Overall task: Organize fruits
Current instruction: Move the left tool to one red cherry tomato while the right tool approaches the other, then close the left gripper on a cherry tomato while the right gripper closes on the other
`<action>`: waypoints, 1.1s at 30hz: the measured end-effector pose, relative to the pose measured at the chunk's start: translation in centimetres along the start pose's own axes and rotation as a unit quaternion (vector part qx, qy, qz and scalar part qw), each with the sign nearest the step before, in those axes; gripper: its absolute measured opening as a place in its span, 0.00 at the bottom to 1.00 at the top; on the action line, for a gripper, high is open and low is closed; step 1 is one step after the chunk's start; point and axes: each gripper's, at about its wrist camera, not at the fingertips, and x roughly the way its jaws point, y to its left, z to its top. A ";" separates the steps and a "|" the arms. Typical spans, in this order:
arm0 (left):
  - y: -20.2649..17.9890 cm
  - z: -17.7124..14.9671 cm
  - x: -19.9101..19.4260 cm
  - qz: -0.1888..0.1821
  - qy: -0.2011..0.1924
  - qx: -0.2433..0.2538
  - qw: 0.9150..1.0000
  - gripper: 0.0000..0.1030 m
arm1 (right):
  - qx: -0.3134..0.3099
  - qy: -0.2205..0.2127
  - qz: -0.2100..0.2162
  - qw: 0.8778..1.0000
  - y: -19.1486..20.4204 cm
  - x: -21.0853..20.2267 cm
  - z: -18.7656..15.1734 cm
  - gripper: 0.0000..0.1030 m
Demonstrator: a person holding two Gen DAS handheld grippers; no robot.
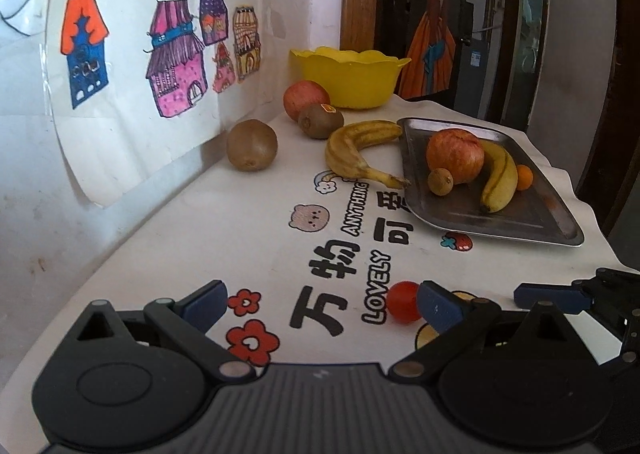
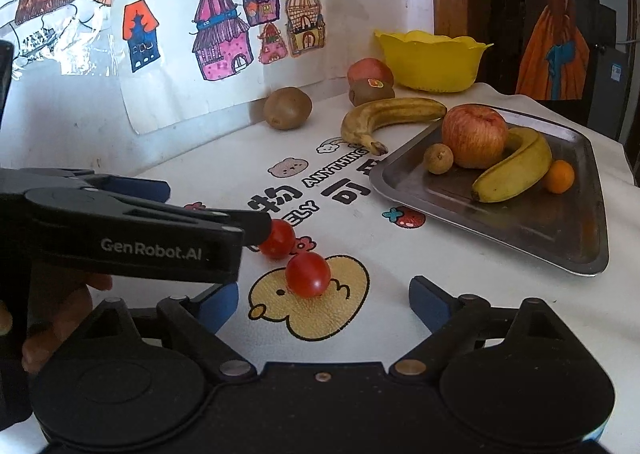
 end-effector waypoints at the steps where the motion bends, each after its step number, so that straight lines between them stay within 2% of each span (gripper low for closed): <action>1: 0.0 0.0 0.1 -0.003 0.001 0.000 1.000 0.99 | -0.001 0.000 0.001 1.000 0.0 0.0 0.0 0.88; 5: -0.3 0.3 0.2 -0.012 0.004 0.001 1.000 0.99 | -0.010 -0.002 0.001 1.000 0.2 0.0 0.0 0.82; 16: -1.3 0.2 0.7 -0.030 0.005 0.007 1.000 0.99 | -0.006 -0.007 -0.002 1.000 -0.2 -0.1 0.0 0.73; 18: -1.3 0.2 0.7 -0.031 0.005 0.006 0.999 0.99 | -0.005 -0.009 -0.003 1.000 -0.2 -0.2 0.0 0.66; 24: -1.0 0.1 0.7 -0.035 0.009 -0.003 0.999 0.91 | -0.004 -0.013 -0.006 1.000 -0.3 -0.5 -0.1 0.56; 33: -1.3 0.2 1.1 -0.047 0.027 -0.002 0.999 0.74 | -0.020 -0.011 0.004 1.000 0.1 -0.3 0.0 0.51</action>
